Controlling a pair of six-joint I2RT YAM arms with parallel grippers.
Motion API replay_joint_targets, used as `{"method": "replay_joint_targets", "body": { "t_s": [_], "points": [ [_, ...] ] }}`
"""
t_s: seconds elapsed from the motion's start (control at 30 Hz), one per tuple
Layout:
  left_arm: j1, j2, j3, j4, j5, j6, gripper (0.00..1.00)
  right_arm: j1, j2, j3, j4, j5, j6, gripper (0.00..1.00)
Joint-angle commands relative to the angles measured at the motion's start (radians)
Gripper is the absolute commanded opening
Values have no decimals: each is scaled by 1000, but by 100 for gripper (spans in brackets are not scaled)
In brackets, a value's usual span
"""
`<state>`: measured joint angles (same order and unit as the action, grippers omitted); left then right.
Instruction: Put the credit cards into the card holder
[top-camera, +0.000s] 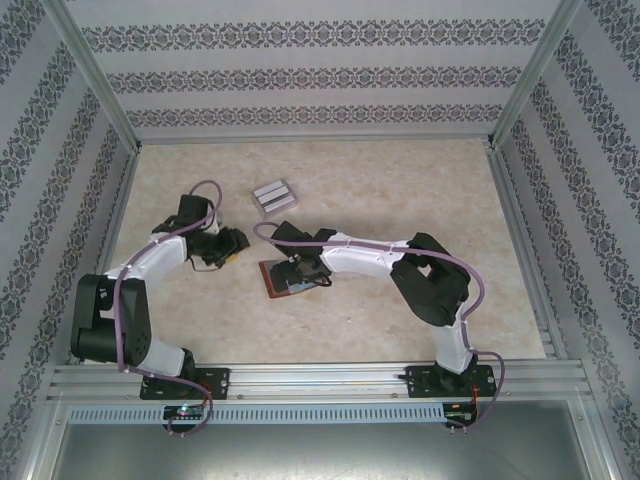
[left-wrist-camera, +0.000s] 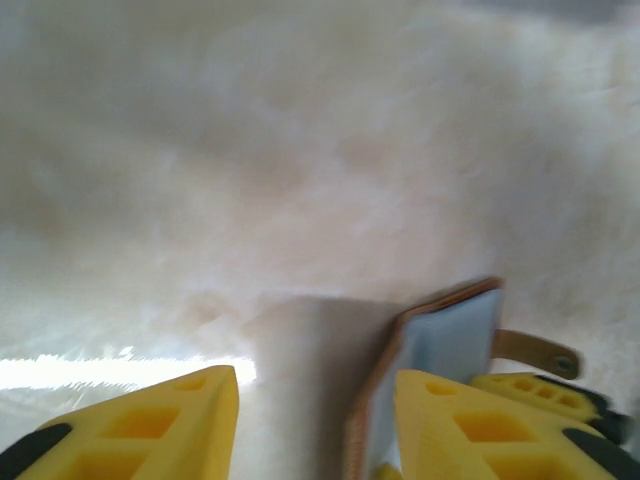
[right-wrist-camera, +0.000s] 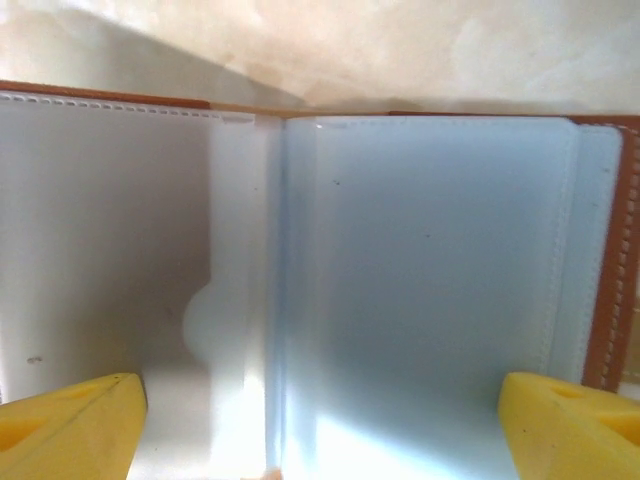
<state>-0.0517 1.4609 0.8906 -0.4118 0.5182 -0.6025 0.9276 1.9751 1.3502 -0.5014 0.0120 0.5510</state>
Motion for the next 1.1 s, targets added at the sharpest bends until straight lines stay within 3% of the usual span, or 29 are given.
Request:
{"method": "replay_joint_targets", "body": {
  "t_s": [0.0,0.23,0.43,0.57,0.67,0.87,1.07],
  "points": [
    [9,-42,91,-56,-18,77,49,2,-103,-44,73,67,-9,94],
    [-6,-42,180,-16,-75,77,52,-25,-308,-156,188,170,-69,98],
    [-74,35,287,-36,-107,126,53,-65,-502,-312,273,373,-92,98],
    [-118,112,359,-31,-117,145,55,-127,-591,-382,238,453,-42,98],
    [-169,191,441,-60,-139,193,62,-209,-659,-454,268,363,-39,98],
    [-259,327,559,-89,-199,262,61,-382,-741,-554,314,183,13,98],
    [-320,442,682,-173,-246,363,61,-449,-771,-598,331,133,17,98]
  ]
}}
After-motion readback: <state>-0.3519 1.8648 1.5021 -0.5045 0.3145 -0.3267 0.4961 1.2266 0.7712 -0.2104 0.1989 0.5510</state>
